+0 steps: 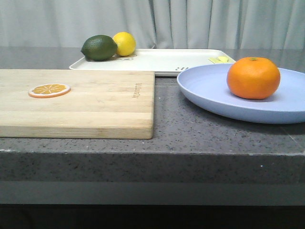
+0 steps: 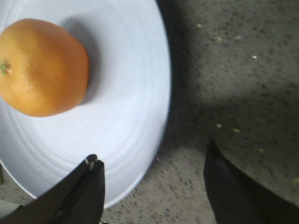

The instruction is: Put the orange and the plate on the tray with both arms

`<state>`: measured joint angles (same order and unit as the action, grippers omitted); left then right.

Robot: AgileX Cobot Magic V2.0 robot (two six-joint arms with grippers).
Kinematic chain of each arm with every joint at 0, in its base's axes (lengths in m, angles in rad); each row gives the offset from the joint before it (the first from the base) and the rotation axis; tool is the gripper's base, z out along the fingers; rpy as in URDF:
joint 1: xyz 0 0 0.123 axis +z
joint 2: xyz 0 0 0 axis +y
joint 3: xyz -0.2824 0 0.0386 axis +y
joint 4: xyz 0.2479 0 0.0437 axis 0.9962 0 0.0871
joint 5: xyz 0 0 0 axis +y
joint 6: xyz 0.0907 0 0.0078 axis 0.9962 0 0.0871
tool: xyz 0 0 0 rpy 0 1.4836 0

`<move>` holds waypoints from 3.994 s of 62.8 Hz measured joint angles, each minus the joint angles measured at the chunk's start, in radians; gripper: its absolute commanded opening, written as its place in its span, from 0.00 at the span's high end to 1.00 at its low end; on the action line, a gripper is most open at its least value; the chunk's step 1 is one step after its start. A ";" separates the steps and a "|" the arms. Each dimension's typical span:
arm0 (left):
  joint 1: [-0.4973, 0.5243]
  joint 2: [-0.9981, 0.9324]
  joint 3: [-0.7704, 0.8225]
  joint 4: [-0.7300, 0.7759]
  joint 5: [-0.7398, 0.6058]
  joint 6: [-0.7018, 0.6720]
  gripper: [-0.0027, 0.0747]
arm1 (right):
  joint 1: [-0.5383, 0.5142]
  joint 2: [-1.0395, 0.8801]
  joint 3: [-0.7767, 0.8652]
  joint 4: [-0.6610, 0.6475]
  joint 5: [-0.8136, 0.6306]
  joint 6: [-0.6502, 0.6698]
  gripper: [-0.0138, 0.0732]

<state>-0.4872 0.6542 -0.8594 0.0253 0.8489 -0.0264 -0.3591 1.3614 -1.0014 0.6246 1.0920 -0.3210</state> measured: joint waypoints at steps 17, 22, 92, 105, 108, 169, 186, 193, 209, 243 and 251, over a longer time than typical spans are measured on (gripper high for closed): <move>0.000 0.000 0.000 0.004 0.000 0.000 0.14 | -0.001 0.110 -0.001 0.099 -0.057 -0.025 0.42; 0.000 0.000 0.000 0.004 0.000 0.000 0.14 | -0.001 0.134 -0.001 0.103 -0.063 -0.025 0.42; 0.000 0.000 0.000 0.007 -0.002 0.000 0.14 | 0.017 0.186 -0.001 0.107 -0.123 -0.027 0.92; 0.000 0.000 0.000 0.009 -0.002 0.000 0.14 | 0.017 0.186 -0.001 0.174 -0.123 -0.027 0.92; 0.000 0.000 0.000 0.009 -0.002 0.000 0.14 | 0.017 0.186 -0.001 0.178 -0.120 -0.027 0.92; 0.000 0.000 0.000 0.009 -0.002 0.000 0.14 | 0.320 0.585 -0.747 -0.050 -0.065 0.446 0.92; 0.000 0.000 0.000 0.009 -0.002 0.000 0.14 | 0.371 0.865 -1.180 -0.147 0.002 0.630 0.92; 0.000 0.000 0.000 0.009 -0.002 0.000 0.14 | 0.382 0.941 -1.292 -0.184 0.043 0.665 0.92; 0.000 0.000 0.000 0.009 -0.002 0.000 0.14 | 0.386 0.979 -1.355 -0.197 0.090 0.680 0.92; 0.000 0.000 0.000 0.009 -0.002 0.000 0.14 | 0.386 0.979 -1.359 -0.194 0.094 0.684 0.46; 0.000 0.000 0.000 0.009 -0.002 0.000 0.14 | 0.386 0.979 -1.367 -0.190 0.081 0.684 0.40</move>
<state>-0.4872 0.6542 -0.8594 0.0339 0.8470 -0.0264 0.0272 2.3399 -2.3683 0.4344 1.1730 0.3626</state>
